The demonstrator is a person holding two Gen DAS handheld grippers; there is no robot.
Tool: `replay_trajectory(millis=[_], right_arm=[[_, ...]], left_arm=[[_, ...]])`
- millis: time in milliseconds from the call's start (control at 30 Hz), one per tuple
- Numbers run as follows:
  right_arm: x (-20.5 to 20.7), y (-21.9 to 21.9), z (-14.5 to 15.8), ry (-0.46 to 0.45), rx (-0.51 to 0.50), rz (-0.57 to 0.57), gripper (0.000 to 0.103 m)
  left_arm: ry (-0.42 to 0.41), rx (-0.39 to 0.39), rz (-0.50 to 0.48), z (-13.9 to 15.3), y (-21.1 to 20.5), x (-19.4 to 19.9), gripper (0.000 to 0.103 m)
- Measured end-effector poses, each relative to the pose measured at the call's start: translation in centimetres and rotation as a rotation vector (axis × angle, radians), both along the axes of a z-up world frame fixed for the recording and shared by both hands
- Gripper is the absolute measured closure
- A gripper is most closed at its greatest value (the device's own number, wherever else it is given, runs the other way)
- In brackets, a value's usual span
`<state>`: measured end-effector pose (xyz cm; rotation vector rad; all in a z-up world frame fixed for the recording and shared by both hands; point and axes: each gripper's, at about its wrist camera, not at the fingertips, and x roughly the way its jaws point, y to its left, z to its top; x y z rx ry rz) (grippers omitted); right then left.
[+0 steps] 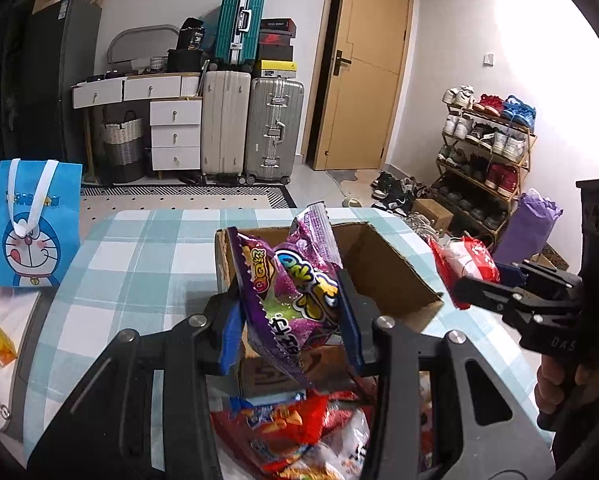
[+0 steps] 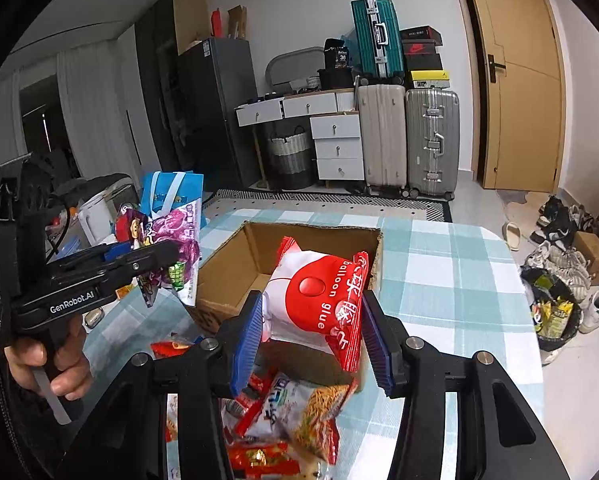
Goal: Organize snacks
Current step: 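Lift both held snacks and carry them over the open cardboard box, then open both grippers to drop the snacks into the box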
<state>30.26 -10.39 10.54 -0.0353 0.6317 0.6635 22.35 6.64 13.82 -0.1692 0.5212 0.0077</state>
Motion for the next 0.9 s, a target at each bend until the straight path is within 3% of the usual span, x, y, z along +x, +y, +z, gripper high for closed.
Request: replay_trajectory(millis=[900], right_arm=[[6.2, 4.2, -5.2, 0.079, -0.016, 0.022, 0.055]], left_arm=[[0.104, 0.048, -0.02, -7.2, -1.7, 9.4, 0.065]])
